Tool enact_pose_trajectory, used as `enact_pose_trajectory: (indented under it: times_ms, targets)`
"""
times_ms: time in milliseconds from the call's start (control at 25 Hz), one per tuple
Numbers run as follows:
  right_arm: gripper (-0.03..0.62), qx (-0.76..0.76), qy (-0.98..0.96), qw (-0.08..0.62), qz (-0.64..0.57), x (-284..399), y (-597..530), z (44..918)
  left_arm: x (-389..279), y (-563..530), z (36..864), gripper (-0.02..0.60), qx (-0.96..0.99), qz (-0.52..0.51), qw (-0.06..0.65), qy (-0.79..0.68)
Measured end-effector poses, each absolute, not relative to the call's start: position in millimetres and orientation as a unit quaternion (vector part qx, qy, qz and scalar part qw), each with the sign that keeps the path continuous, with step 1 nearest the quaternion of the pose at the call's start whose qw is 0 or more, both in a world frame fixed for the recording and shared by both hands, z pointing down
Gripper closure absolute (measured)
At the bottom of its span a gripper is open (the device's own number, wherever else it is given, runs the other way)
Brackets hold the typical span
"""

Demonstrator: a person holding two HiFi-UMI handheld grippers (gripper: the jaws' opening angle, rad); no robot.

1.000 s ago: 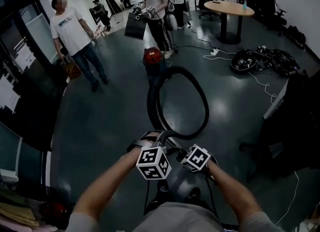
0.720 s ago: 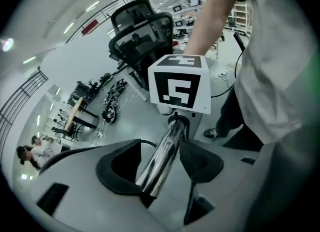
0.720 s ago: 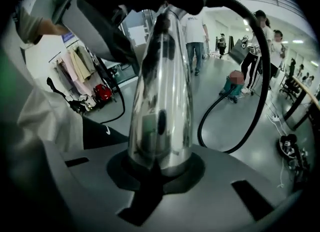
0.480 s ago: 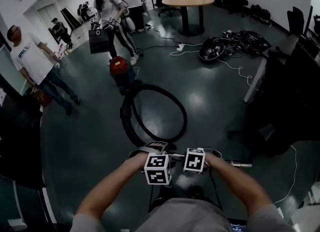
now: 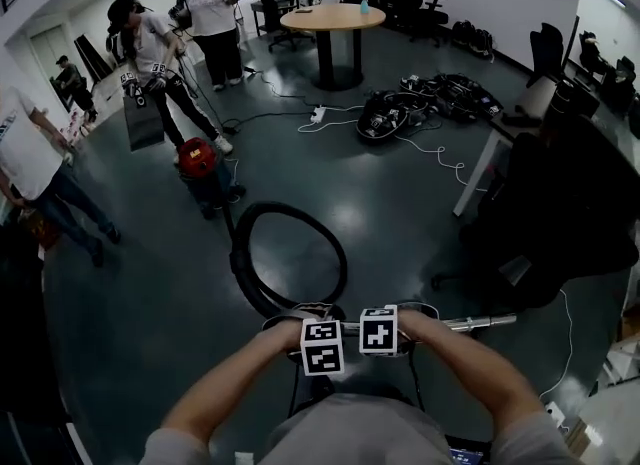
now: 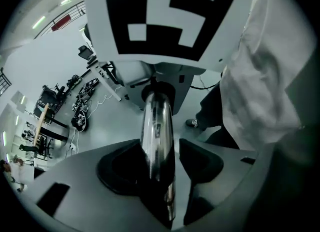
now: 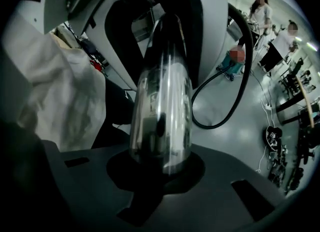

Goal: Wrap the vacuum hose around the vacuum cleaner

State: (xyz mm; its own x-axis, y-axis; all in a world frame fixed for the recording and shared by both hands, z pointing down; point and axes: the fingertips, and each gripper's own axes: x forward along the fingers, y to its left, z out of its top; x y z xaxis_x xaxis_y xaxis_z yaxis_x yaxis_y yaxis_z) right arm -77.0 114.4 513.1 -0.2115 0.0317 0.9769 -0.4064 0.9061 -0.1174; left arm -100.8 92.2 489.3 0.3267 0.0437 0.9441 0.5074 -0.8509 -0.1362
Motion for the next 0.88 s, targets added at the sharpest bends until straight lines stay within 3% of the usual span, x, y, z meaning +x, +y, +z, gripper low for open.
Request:
enact_pose_trajectory:
  times_ms: [80,280,480,880]
  targets:
    - [0.553,0.122,-0.745,0.627,0.191,-78.4,109.2,508.6,-104.8,84.1,490.8,0.339,-0.785,-0.548,0.217,-0.189]
    - [0.553,0.110,-0.714,0.658,0.213,-93.2,101.8,495.2,-123.0,67.6,492.4,0.434,-0.784,-0.531,0.228,-0.225]
    - [0.553,0.085,-0.687,0.679,0.246,-113.1,100.1,497.8,-148.4,68.0,494.8,0.449,-0.796,-0.511,0.170,-0.276]
    - [0.553,0.044,-0.700,0.667,0.250,-160.6,72.0,490.0,-191.1,36.5,486.0,0.451,-0.816,-0.499,0.164,-0.241]
